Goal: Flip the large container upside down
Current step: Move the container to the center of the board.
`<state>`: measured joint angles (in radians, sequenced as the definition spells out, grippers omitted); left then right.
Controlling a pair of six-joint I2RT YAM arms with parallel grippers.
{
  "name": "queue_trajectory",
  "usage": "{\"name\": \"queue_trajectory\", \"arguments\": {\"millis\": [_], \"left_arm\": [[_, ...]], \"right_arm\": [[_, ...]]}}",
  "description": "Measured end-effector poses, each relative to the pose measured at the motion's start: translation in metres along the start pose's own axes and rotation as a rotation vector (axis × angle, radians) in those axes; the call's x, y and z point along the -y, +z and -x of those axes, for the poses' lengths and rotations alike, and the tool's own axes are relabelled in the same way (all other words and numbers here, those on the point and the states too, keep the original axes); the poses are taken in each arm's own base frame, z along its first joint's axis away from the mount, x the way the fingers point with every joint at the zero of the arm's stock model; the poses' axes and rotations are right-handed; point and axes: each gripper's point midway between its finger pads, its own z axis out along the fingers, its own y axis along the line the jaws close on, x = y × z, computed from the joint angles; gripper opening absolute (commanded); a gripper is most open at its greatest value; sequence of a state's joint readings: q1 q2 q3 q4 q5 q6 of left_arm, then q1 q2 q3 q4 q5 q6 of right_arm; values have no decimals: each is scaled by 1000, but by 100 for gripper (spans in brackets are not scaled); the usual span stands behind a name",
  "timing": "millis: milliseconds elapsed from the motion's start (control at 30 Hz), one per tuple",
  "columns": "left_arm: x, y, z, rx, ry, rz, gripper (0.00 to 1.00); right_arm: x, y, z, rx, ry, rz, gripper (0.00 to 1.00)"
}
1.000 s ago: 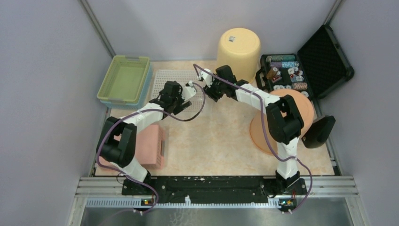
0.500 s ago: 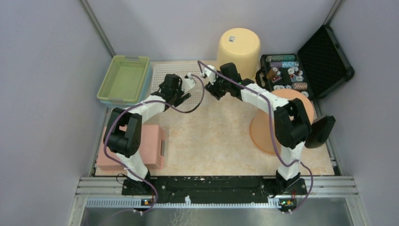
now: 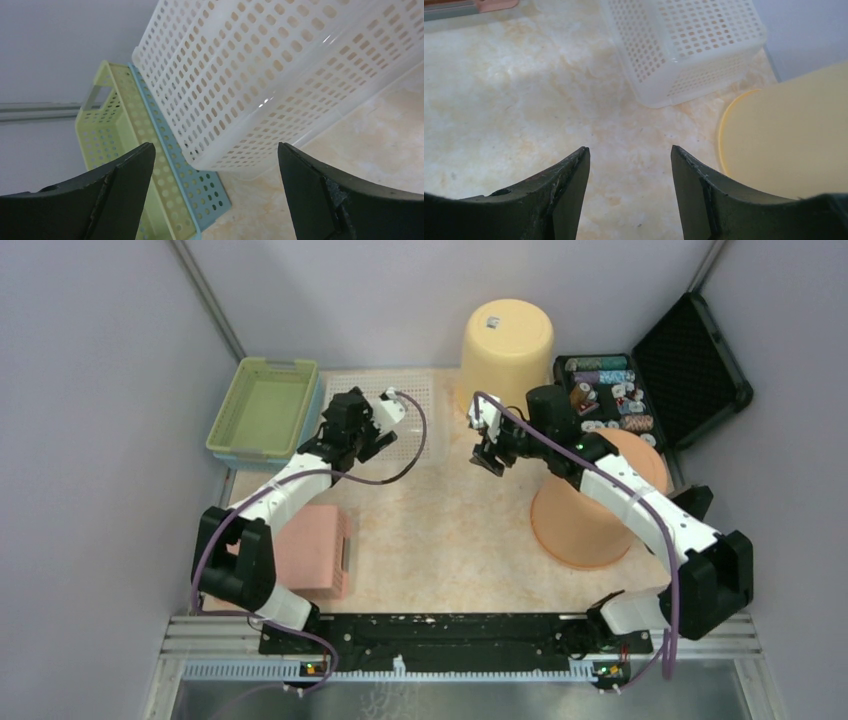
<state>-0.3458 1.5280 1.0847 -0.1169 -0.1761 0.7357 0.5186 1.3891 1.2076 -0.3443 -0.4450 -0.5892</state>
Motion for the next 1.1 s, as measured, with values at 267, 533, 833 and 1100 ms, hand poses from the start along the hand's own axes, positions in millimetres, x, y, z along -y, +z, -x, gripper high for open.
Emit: {"name": "queue_trajectory", "arguments": {"millis": [267,533,833,1100], "left_arm": [[-2,16,-32,-118,79,80,99],[0,45,-61,-234,141,130,99],[-12,76,-51,-253,161,174,97],[-27,87,-30,-219,102,206,99]], "right_arm": [[-47,-29,0,65,-41,142,63],[-61,-32,-4,83,-43,181,63],[-61,-30,-2,101,-50,184,63],[-65,-28,-11,85,-46,194,63]]}}
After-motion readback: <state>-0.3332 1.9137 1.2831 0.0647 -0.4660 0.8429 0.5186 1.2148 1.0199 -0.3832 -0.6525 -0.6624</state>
